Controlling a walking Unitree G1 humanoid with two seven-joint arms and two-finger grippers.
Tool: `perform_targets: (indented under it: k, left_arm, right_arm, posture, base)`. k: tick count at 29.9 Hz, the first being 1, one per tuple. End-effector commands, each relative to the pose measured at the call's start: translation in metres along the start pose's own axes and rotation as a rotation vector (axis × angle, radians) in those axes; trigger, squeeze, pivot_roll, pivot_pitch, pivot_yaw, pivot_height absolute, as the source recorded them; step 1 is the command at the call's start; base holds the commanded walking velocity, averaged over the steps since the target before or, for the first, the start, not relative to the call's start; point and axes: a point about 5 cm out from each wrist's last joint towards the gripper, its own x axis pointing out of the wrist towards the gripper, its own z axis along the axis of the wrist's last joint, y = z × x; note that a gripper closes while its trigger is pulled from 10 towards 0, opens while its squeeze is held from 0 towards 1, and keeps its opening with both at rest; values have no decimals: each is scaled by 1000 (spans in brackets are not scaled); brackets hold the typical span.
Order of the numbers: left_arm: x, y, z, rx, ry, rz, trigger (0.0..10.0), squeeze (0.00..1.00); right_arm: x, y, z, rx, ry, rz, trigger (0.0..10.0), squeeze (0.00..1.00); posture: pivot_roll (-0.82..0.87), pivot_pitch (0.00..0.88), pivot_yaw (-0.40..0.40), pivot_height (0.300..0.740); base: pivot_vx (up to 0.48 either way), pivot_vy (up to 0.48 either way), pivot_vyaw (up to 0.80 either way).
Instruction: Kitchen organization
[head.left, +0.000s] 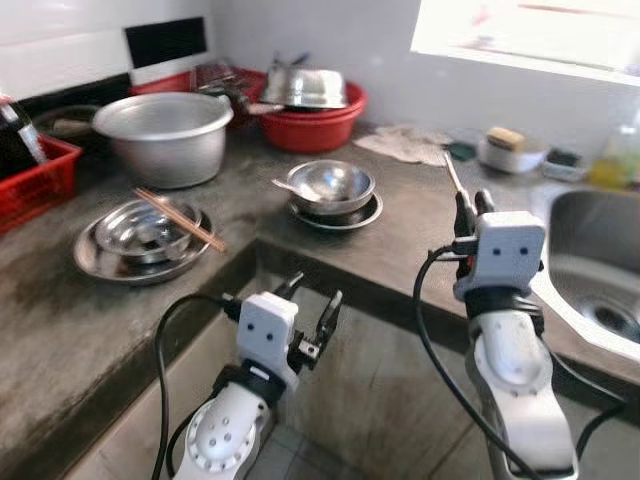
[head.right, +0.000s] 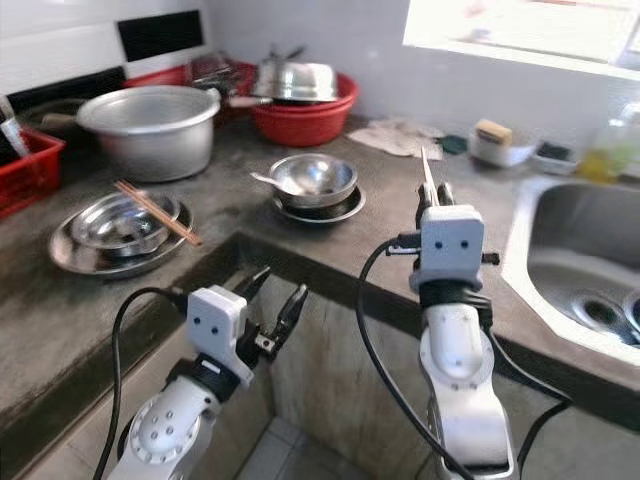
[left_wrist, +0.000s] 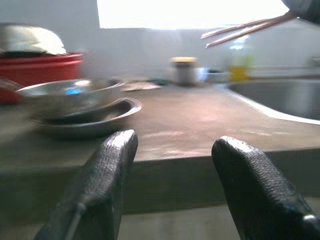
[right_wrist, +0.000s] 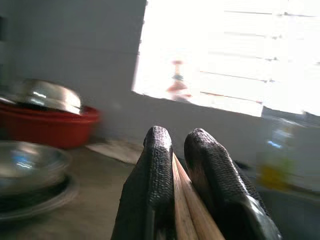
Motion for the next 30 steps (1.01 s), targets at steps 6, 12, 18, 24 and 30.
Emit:
perform_targets:
  k: [6,12,18,24,30]
  left_arm:
    - [0,1,-2,27,9,-12,10000,0]
    - [0,3,-3,14,24,7,10000,0]
    - [-2,5,-2,8,23,23,10000,0]
    - [-4,6,-1,20,23,23,10000,0]
    - [-3,5,-1,53,23,18,10000,0]
  right_arm:
    - [-4,6,2,7,9,25,10000,0]
    - [-6,10,2,11,18,43,10000,0]
    - [-9,16,-1,34,39,104,10000,0]
    - [-14,20,-3,52,57,169,10000,0]
    - [-10,24,1,67,38,213,10000,0]
  posture:
    - [151,34,-20,740]
    - [151,45,-16,740]
    - [156,47,-22,740]
    - [158,52,-24,740]
    - [154,52,-21,740]
  base:
    - [214,-312,-781]
    - [239,-231,-779]
    - [0,0,-778]
    - [0,0,-775]
    - [0,-234,-258]
